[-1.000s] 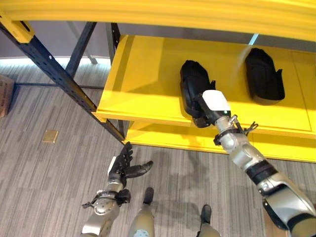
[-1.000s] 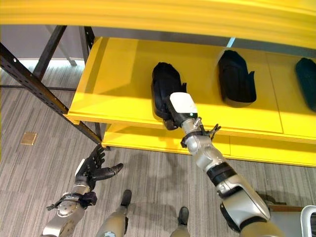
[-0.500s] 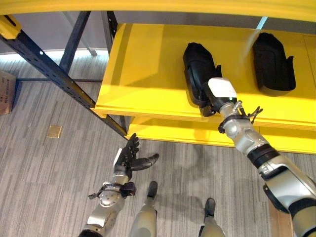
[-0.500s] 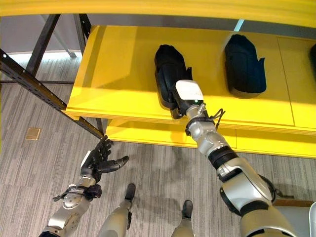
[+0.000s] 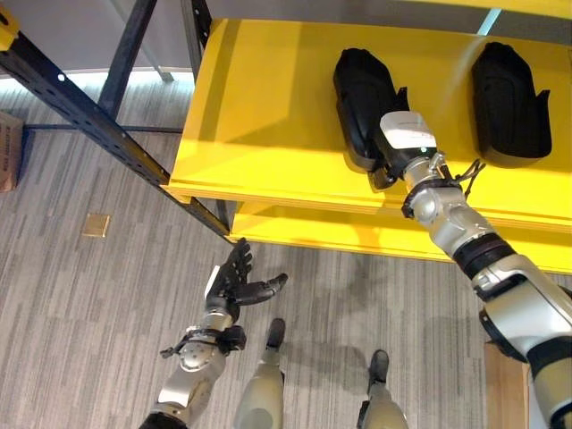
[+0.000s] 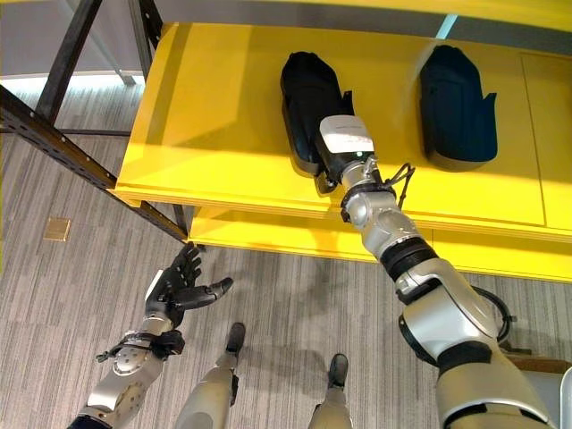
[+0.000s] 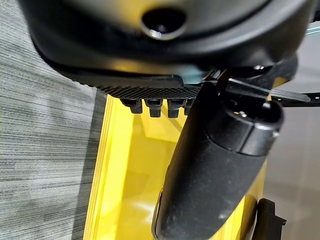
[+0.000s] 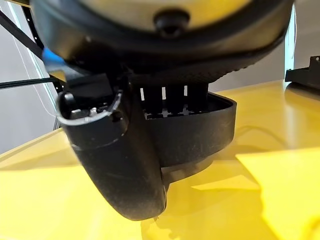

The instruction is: Move parts from the plastic box to the shelf.

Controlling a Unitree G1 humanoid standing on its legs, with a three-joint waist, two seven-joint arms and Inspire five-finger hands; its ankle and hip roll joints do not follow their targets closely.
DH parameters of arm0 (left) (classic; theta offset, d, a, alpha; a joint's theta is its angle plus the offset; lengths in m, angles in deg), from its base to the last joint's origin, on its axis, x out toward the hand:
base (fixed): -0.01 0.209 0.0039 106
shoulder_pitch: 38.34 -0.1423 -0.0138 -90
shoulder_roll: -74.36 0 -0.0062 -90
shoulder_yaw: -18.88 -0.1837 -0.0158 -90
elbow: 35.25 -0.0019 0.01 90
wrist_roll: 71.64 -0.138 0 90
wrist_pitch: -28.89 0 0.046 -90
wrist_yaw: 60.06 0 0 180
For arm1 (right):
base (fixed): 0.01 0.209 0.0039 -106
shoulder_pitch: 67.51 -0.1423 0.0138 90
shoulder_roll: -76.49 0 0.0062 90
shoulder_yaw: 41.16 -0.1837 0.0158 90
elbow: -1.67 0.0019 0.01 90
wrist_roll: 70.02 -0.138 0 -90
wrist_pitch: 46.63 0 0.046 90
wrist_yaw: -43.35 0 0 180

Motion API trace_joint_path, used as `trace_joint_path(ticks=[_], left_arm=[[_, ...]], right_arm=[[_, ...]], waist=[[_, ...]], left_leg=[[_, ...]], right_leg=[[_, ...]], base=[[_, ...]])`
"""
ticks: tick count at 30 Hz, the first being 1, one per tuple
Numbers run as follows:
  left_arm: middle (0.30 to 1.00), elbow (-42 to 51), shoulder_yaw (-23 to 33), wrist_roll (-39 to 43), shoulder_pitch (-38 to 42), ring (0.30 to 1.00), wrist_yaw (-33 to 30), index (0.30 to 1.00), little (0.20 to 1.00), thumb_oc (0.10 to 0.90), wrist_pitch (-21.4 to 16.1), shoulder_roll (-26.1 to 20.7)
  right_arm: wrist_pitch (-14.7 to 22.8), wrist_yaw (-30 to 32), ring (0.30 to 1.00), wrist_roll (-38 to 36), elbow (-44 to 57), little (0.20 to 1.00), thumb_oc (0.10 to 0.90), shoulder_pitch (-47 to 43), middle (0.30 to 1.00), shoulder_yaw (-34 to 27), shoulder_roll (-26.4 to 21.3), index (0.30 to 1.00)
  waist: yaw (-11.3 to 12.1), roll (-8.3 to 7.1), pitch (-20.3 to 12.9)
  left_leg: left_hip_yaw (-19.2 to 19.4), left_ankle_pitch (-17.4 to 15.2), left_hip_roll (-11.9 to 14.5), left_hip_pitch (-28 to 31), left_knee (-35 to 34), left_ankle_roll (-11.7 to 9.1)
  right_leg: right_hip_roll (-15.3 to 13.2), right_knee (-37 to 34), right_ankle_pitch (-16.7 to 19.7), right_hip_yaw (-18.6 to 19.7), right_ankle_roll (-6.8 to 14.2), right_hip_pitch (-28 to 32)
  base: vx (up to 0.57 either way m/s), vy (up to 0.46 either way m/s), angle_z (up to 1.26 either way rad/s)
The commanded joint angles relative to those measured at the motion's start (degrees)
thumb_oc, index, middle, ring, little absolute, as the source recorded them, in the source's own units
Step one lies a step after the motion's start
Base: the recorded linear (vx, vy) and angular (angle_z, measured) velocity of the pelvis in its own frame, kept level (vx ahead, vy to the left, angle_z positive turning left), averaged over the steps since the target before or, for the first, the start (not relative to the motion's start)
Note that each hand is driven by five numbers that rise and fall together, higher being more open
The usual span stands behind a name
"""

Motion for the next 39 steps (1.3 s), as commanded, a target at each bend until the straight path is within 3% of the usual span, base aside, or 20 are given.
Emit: trace_joint_path(ticks=[1, 18, 39], left_arm=[[1.000, 6.85, 0.53, 1.46, 2.29, 1.000, -0.21, 1.000, 1.000, 0.900, -6.44, -2.41], [1.000, 6.96, 0.58, 1.47, 3.72, 1.000, -2.38, 1.000, 1.000, 0.900, -6.37, -1.71], [1.000, 7.25, 0.77, 1.91, 3.45, 1.000, -2.31, 1.000, 1.000, 0.900, -6.45, -2.39]], right_arm=[[-0.34, 3.78, 0.300, -3.17, -2.44, 0.300, 0.400, -9.62, 0.300, 0.04, -1.42, 0.300], [-0.55, 8.29, 0.300, -13.06, -3.85, 0.300, 0.400, -7.62, 0.300, -6.92, 2.37, 0.300], [-0.45, 8.15, 0.300, -13.07, -3.30, 0.300, 0.400, -9.97, 0.300, -6.16, 2.81, 0.300]], waist=[[1.20, -0.52, -1.26], [1.39, 0.09, -0.22], [2.40, -0.01, 0.30]], left_leg=[[1.98, -1.11, -0.90, -1.38, 1.35, 3.12], [1.50, -1.23, -1.60, -2.63, 1.86, 3.39], [0.91, -0.68, -2.29, -3.70, 1.63, 3.42]], right_leg=[[-0.23, 2.34, 1.45, -0.25, -1.15, 0.79], [-0.56, 2.24, 1.58, -0.71, -1.08, 0.35], [-0.88, 1.63, 2.01, -1.91, -0.83, 0.45]], base=[[0.01, -0.006, 0.03], [0.00, 0.000, 0.00], [0.00, 0.000, 0.00]])
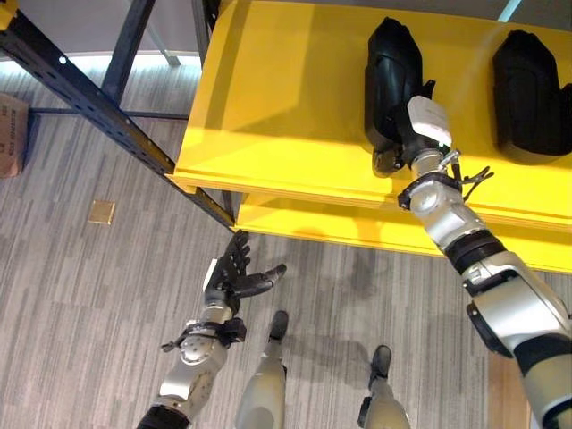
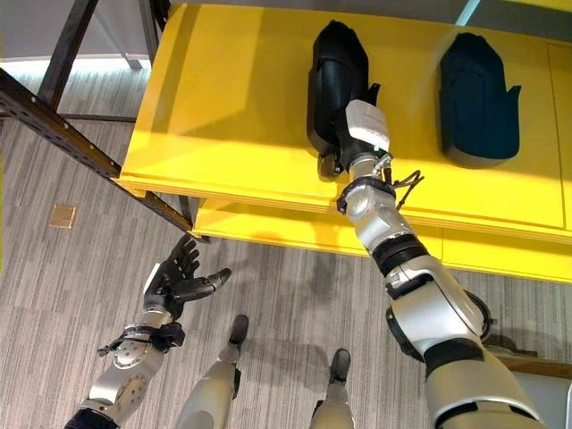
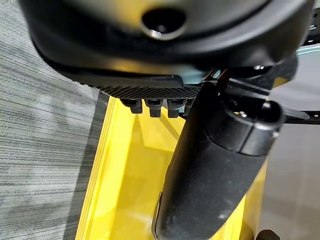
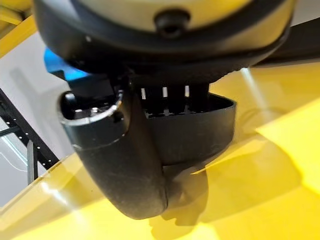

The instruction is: Move parts from the plastic box to the shelf.

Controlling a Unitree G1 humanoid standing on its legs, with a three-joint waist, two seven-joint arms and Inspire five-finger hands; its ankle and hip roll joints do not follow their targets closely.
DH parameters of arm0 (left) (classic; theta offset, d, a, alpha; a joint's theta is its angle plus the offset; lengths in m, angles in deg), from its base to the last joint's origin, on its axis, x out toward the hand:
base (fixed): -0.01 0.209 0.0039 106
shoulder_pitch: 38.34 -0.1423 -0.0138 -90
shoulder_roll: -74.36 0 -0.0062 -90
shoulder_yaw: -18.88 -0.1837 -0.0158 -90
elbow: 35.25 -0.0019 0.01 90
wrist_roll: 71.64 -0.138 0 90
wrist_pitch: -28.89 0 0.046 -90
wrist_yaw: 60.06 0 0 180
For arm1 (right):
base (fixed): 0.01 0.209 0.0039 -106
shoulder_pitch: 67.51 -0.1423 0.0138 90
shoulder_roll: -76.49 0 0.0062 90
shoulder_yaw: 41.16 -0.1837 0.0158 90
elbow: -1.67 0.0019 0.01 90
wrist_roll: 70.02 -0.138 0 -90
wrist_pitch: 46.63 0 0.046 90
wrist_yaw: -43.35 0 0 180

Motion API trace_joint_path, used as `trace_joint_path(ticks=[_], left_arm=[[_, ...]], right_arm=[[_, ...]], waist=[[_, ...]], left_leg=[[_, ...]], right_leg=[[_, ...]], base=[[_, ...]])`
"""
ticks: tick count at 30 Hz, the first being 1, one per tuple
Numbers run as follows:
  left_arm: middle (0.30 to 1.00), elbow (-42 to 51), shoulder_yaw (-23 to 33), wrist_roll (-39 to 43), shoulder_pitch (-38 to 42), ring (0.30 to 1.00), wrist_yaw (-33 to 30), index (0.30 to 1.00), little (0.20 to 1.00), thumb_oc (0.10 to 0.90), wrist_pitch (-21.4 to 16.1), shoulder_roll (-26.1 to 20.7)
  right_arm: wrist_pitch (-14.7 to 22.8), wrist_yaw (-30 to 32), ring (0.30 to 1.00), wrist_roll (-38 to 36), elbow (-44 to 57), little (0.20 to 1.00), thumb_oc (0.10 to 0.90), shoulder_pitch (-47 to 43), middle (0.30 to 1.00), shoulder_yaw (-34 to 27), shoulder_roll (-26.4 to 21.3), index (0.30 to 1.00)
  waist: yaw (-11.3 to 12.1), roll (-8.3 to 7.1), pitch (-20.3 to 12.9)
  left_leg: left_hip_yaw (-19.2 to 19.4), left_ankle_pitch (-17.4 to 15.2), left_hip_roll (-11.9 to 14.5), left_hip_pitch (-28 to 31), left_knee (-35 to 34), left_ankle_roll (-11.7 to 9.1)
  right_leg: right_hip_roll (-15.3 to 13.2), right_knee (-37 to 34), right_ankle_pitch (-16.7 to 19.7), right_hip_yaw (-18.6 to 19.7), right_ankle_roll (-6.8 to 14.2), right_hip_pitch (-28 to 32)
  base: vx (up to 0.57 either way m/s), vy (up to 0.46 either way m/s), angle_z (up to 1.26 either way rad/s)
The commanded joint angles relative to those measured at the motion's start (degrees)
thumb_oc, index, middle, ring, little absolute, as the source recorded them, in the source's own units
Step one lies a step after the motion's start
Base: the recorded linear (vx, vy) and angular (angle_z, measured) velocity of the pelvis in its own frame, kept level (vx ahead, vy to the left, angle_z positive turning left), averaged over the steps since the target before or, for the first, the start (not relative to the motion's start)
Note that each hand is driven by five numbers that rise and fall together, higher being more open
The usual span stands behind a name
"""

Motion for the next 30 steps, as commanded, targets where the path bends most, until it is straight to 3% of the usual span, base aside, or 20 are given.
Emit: trace_joint_path(ticks=[1, 6, 7, 8, 9, 10, 11, 30], left_arm=[[1.000, 7.27, 0.67, -0.06, 1.59, 1.000, -0.85, 1.000, 1.000, 0.900, -5.87, -2.40], [1.000, 7.25, 0.58, 0.06, 1.70, 1.000, -0.78, 1.000, 1.000, 0.900, -6.02, -2.58], [1.000, 7.26, 0.61, 0.04, 1.75, 1.000, -0.82, 1.000, 1.000, 0.900, -5.99, -2.65], [1.000, 7.26, 0.64, 0.07, 1.79, 1.000, -0.85, 1.000, 1.000, 0.900, -6.00, -2.63], [1.000, 7.30, 0.63, 0.10, 1.85, 1.000, -0.88, 1.000, 1.000, 0.900, -6.06, -2.64], [1.000, 7.34, 0.66, 0.17, 1.85, 1.000, -0.97, 1.000, 1.000, 0.900, -6.13, -2.60], [1.000, 7.34, 0.74, 0.16, 1.83, 1.000, -1.16, 1.000, 1.000, 0.900, -6.22, -2.60], [1.000, 7.13, 4.04, -1.04, 1.18, 1.000, -2.38, 1.000, 1.000, 0.900, -5.43, -3.26]], right_arm=[[1.95, 1.04, 0.300, -1.05, 0.33, 0.300, 0.400, -9.41, 0.300, 1.45, -1.43, 0.300], [1.88, 1.08, 0.300, -0.97, 0.19, 0.300, 0.400, -10.13, 0.300, 1.86, -1.79, 0.300], [1.89, 1.00, 0.322, -0.97, 0.13, 0.322, 0.416, -10.30, 0.322, 1.92, -1.74, 0.322], [1.84, 0.99, 0.391, -0.96, 0.21, 0.391, 0.465, -10.51, 0.391, 1.97, -1.79, 0.391], [1.81, 1.05, 0.533, -0.77, 0.35, 0.533, 0.567, -10.71, 0.533, 2.09, -1.87, 0.533], [1.84, 1.23, 0.533, -0.61, 0.85, 0.533, 0.567, -10.78, 0.533, 2.04, -1.99, 0.533], [1.84, 1.42, 1.000, -0.48, 1.38, 1.000, 0.900, -10.81, 1.000, 1.94, -2.09, 1.000], [1.33, -1.95, 1.000, 5.65, 20.49, 1.000, 0.900, -10.64, 1.000, 3.24, -5.41, 1.000]], waist=[[1.08, -0.69, -0.04], [1.37, -0.96, 0.12], [1.43, -1.03, 0.09], [1.46, -1.05, 0.06], [1.48, -1.04, 0.04], [1.53, -1.05, 0.04], [1.53, -1.05, 0.07], [-1.06, -3.17, -0.31]], left_leg=[[2.09, -1.03, -2.29, -1.38, 1.28, 3.58], [1.98, -1.05, -2.42, -1.71, 1.44, 3.64], [1.95, -1.05, -2.42, -1.79, 1.44, 3.63], [1.91, -1.04, -2.44, -1.86, 1.43, 3.64], [1.90, -1.03, -2.46, -1.92, 1.41, 3.64], [1.90, -1.04, -2.46, -1.96, 1.45, 3.64], [1.93, -1.06, -2.47, -2.00, 1.46, 3.66], [2.92, -2.21, -1.47, -1.20, 2.61, 3.55]], right_leg=[[-1.07, 1.65, 1.82, -0.60, -0.61, 1.90], [-1.07, 1.63, 2.09, -0.79, -0.55, 1.75], [-1.08, 1.59, 2.12, -0.86, -0.56, 1.74], [-1.10, 1.57, 2.13, -0.91, -0.57, 1.74], [-1.09, 1.54, 2.11, -0.94, -0.58, 1.71], [-1.11, 1.56, 2.10, -0.99, -0.59, 1.70], [-1.11, 1.55, 2.07, -0.95, -0.60, 1.72], [-0.74, 2.35, 1.36, 0.71, -1.03, 1.66]], base=[[0.00, 0.000, 0.00], [0.00, -0.005, 0.07], [0.01, -0.005, 0.05], [0.01, -0.003, 0.05], [0.01, -0.001, 0.05], [0.00, 0.000, 0.00], [0.00, 0.000, 0.00], [0.00, -0.001, -0.01]])
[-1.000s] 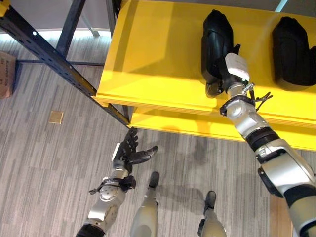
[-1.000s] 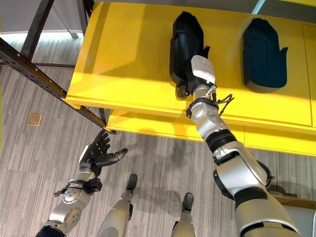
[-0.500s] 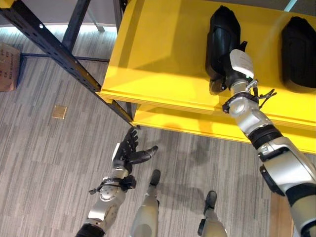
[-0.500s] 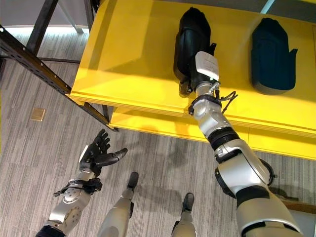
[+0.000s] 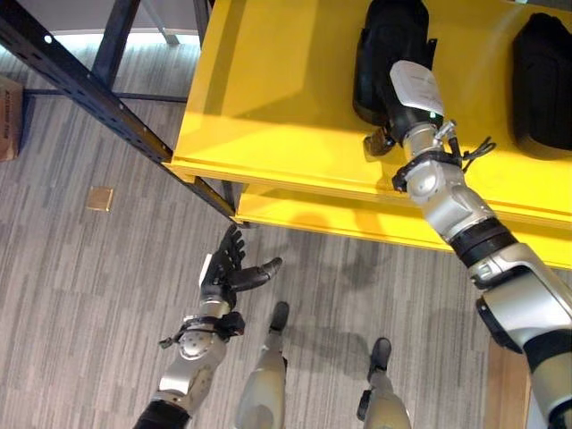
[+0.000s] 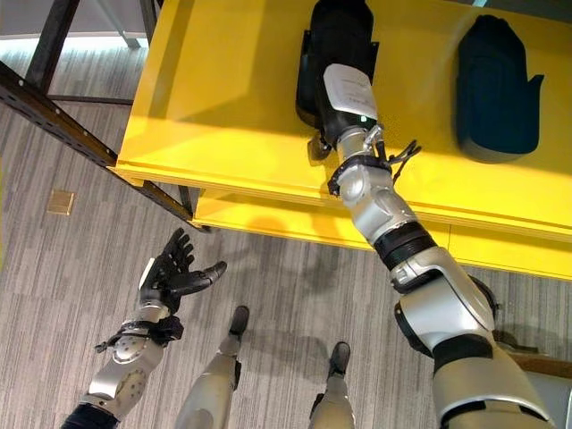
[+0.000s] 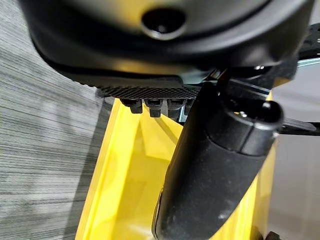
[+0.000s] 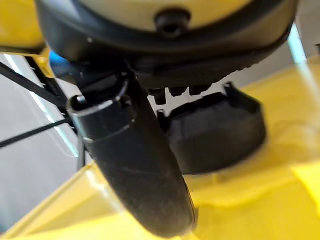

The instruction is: Move parts from the plastic box to the shelf.

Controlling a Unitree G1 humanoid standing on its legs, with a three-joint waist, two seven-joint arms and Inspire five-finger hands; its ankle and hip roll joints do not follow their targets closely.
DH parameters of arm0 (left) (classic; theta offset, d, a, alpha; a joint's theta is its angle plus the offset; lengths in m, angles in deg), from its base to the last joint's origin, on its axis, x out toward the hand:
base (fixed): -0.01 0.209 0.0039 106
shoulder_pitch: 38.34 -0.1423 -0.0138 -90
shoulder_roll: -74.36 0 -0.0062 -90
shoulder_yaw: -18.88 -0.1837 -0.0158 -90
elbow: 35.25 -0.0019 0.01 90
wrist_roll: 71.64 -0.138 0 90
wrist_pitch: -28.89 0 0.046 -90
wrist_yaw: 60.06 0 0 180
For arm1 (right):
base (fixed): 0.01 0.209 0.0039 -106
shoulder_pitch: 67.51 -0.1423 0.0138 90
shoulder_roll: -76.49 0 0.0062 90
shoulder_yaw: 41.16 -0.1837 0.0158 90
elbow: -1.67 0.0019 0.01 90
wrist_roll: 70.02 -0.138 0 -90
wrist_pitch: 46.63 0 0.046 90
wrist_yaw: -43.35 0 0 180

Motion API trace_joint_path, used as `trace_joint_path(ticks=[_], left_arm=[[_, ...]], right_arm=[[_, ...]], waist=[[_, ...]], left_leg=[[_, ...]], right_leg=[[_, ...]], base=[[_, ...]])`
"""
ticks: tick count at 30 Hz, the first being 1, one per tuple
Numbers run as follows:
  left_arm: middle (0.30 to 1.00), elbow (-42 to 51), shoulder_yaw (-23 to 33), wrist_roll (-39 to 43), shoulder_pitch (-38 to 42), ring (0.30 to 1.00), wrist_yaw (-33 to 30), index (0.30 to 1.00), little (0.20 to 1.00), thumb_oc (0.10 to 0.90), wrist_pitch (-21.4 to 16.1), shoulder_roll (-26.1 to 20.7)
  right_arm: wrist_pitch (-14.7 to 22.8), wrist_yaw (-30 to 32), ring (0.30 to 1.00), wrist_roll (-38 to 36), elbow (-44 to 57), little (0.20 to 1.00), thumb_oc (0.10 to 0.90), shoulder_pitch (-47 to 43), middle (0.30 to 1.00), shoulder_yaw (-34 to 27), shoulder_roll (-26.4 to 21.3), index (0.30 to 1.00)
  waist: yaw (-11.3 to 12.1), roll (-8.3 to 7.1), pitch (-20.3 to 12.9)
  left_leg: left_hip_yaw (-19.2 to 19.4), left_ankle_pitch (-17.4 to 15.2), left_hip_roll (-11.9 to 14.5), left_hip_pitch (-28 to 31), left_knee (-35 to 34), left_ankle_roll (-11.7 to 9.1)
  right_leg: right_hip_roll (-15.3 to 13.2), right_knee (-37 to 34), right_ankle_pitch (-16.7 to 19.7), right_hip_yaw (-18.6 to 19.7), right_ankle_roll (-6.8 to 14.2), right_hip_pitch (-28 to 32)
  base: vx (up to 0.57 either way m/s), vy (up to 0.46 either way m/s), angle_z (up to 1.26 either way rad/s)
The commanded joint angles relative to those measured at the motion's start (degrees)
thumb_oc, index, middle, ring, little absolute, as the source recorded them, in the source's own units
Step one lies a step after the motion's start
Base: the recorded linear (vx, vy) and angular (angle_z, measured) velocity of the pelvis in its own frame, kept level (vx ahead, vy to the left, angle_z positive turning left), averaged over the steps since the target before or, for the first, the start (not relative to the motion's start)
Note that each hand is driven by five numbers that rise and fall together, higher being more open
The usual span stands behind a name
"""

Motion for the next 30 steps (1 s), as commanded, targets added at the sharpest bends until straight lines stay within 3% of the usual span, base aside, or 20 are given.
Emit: trace_joint_path(ticks=[1, 17, 30], left_arm=[[1.000, 7.18, 3.31, -1.11, -0.60, 1.000, -0.30, 1.000, 1.000, 0.900, -5.23, -3.29], [1.000, 6.66, 4.09, -1.71, -2.06, 1.000, 0.95, 1.000, 1.000, 0.900, -4.43, -3.68], [1.000, 6.12, 3.51, -1.43, -2.37, 1.000, 1.88, 1.000, 1.000, 0.900, -4.40, -3.61]], right_arm=[[3.08, 2.24, 1.000, 2.16, 6.12, 1.000, 0.900, -8.72, 1.000, 0.58, -2.65, 1.000], [3.74, 0.46, 1.000, 1.88, 9.84, 1.000, 0.900, -4.68, 1.000, -1.93, -3.49, 1.000], [4.16, -0.99, 1.000, -2.72, -2.36, 1.000, 0.900, -5.26, 1.000, 0.19, -0.45, 1.000]], waist=[[-0.39, -2.83, -1.64], [-1.03, -3.62, -2.90], [-1.27, -3.97, -2.30]], left_leg=[[3.69, -2.49, -1.37, 0.82, 2.01, 3.65], [3.98, -3.03, -1.09, 1.99, 2.61, 3.74], [4.32, -2.03, -0.70, 2.15, 1.68, 3.62]], right_leg=[[-0.88, 2.40, 1.12, 1.28, -1.11, 2.81], [-0.63, 3.22, 0.20, 1.81, -1.33, 3.53], [-0.12, 2.75, 0.85, 2.12, -1.51, 2.91]], base=[[0.00, -0.007, -0.05], [0.00, -0.001, -0.01], [-0.01, -0.003, -0.01]])
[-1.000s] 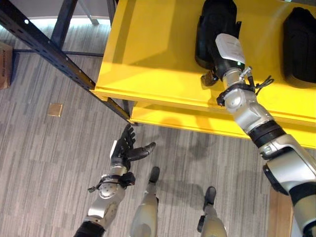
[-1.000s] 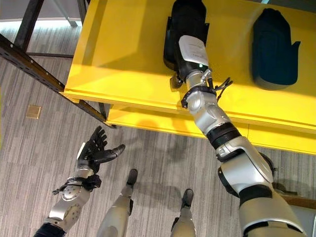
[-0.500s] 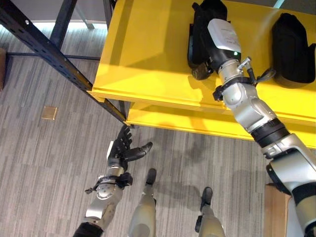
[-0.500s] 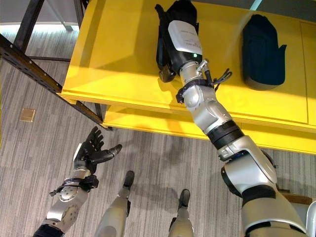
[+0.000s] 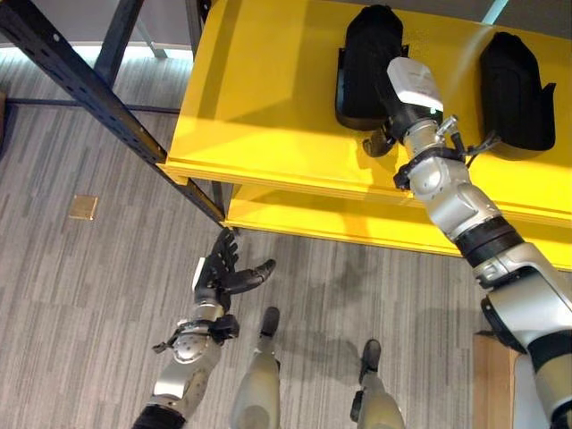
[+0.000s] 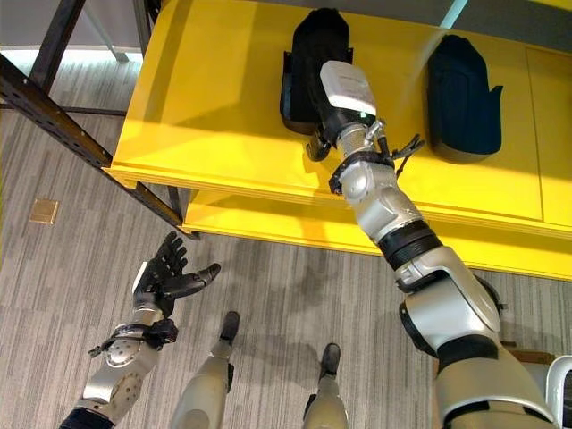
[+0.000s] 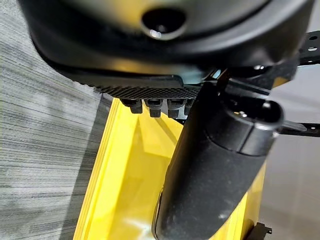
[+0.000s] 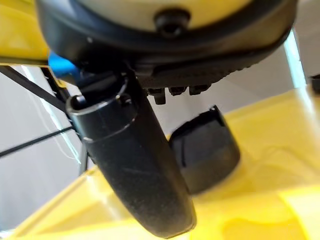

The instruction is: Move parts from the plastic box to the shelf.

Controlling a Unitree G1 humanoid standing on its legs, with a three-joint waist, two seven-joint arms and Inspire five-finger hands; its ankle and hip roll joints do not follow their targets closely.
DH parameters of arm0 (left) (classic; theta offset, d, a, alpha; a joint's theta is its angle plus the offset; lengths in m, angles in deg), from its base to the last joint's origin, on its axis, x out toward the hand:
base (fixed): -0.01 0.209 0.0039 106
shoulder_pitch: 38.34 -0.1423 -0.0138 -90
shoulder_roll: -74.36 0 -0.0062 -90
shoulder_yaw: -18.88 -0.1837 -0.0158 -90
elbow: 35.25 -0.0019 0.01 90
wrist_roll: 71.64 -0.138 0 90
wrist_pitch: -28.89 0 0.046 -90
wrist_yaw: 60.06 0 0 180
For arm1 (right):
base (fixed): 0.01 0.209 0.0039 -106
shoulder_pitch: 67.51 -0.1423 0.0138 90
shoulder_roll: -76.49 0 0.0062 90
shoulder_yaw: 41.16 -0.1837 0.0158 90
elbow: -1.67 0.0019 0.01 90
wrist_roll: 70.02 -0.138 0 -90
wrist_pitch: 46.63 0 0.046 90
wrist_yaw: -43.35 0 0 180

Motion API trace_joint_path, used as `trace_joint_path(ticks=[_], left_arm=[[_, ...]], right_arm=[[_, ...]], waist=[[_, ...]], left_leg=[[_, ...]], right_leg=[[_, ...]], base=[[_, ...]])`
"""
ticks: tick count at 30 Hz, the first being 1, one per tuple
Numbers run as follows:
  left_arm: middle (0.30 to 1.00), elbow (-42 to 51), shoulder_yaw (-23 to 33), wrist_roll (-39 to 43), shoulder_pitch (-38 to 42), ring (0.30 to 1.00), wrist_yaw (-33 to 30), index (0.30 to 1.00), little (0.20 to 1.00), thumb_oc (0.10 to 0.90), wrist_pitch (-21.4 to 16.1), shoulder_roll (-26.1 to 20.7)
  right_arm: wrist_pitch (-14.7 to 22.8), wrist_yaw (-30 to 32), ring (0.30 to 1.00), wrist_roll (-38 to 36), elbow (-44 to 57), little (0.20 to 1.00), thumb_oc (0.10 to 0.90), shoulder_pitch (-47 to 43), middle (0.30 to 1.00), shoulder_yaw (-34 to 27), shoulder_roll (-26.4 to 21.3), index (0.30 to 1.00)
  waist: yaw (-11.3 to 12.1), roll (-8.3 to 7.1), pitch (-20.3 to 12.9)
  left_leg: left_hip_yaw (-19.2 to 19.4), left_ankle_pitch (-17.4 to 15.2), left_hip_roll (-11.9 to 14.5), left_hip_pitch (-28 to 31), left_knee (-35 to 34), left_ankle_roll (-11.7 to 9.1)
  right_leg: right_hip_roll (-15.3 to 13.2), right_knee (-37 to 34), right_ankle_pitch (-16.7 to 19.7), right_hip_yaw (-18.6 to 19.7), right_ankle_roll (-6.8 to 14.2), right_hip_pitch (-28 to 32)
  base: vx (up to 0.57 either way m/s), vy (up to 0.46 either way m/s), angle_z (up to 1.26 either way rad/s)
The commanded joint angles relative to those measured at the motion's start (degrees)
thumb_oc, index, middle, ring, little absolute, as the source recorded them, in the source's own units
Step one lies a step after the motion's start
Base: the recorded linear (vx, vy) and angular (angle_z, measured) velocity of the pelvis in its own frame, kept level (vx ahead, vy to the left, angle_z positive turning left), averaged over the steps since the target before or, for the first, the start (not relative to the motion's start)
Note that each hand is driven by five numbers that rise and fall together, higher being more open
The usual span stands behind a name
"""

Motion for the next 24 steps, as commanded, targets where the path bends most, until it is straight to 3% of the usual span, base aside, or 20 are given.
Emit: trace_joint_path(ticks=[1, 8, 24], left_arm=[[1.000, 6.12, 1.91, -1.34, -0.29, 1.000, 1.67, 1.000, 1.000, 0.900, -4.54, -3.41], [1.000, 6.37, 1.25, -1.10, -0.79, 1.000, 2.60, 1.000, 1.000, 0.900, -4.90, -3.82], [1.000, 5.93, 1.72, -1.15, -0.50, 1.000, 2.37, 1.000, 1.000, 0.900, -5.10, -3.64]], right_arm=[[3.19, 1.74, 1.000, -1.47, 1.57, 1.000, 0.900, -5.77, 1.000, 0.90, -1.01, 1.000], [3.55, -0.52, 1.000, -1.65, -6.84, 1.000, 0.900, -7.77, 1.000, 4.72, -0.38, 1.000], [4.36, -5.62, 1.000, 2.03, -6.57, 1.000, 0.900, -8.04, 1.000, 10.88, -2.15, 1.000]], waist=[[-0.19, -1.37, -2.84], [0.85, -1.10, -1.94], [1.38, -1.77, -1.72]], left_leg=[[3.38, -1.93, -0.88, 0.23, 0.14, 3.56], [3.04, -1.36, -1.15, -0.20, -0.31, 3.57], [2.81, -2.04, -1.47, -0.30, 0.20, 3.89]], right_leg=[[-0.35, 2.70, -0.30, 0.50, -1.40, 1.18], [-0.32, 2.53, 0.15, -0.15, -1.22, 1.10], [-0.44, 2.67, 0.20, -0.47, -1.13, 1.59]], base=[[0.00, 0.000, 0.00], [0.00, 0.000, 0.00], [0.00, 0.000, 0.00]])
